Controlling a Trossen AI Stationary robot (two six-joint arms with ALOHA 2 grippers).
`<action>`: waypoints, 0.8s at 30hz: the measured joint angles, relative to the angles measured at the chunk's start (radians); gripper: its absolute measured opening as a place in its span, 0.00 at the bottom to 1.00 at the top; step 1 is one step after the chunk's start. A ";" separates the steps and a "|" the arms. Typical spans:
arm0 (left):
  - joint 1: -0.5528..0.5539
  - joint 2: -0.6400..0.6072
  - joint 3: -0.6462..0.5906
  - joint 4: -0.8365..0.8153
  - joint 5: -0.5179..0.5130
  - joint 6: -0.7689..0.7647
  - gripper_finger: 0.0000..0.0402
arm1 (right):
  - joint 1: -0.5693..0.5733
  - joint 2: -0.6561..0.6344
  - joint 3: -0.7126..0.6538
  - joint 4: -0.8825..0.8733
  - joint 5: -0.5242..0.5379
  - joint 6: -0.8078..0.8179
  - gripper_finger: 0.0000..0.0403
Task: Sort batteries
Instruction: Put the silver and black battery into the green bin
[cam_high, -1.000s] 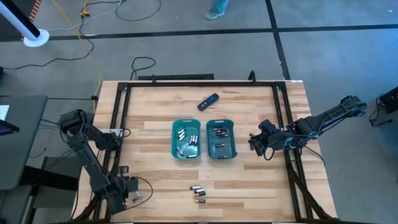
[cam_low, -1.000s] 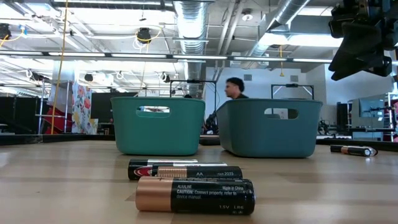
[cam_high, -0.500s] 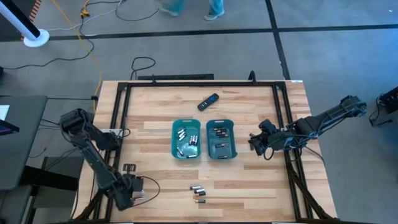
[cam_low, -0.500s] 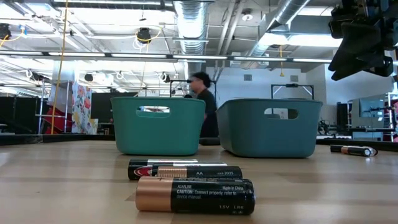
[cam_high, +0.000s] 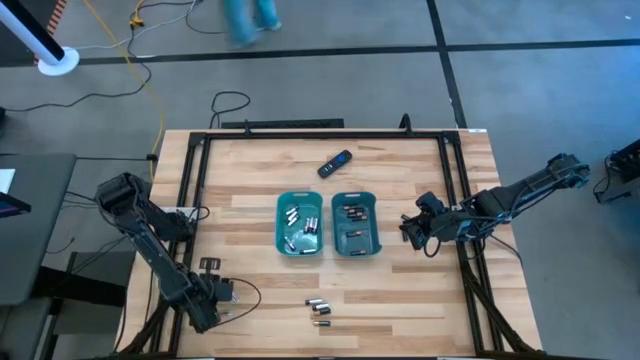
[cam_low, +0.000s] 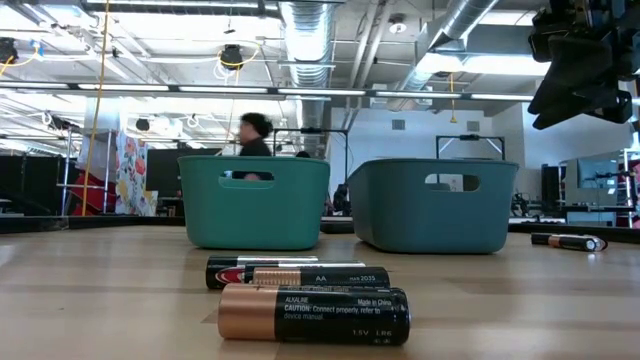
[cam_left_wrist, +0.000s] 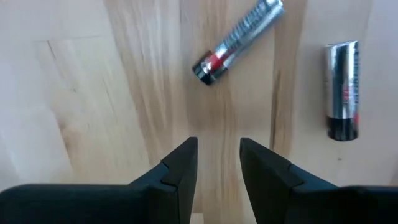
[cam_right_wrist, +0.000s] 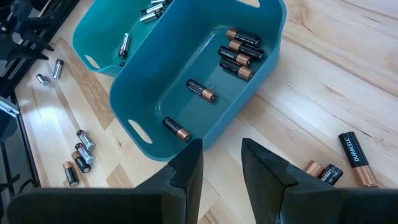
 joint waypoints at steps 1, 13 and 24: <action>0.000 -0.009 0.000 -0.006 0.000 -0.010 0.29 | 0.000 0.000 0.000 0.000 0.000 0.000 0.31; 0.000 -0.145 0.000 0.071 -0.031 -0.223 0.29 | 0.000 0.000 0.000 0.000 0.000 -0.003 0.31; 0.000 -0.038 0.000 0.180 -0.038 -0.334 0.29 | 0.000 0.000 0.000 -0.001 0.000 -0.026 0.31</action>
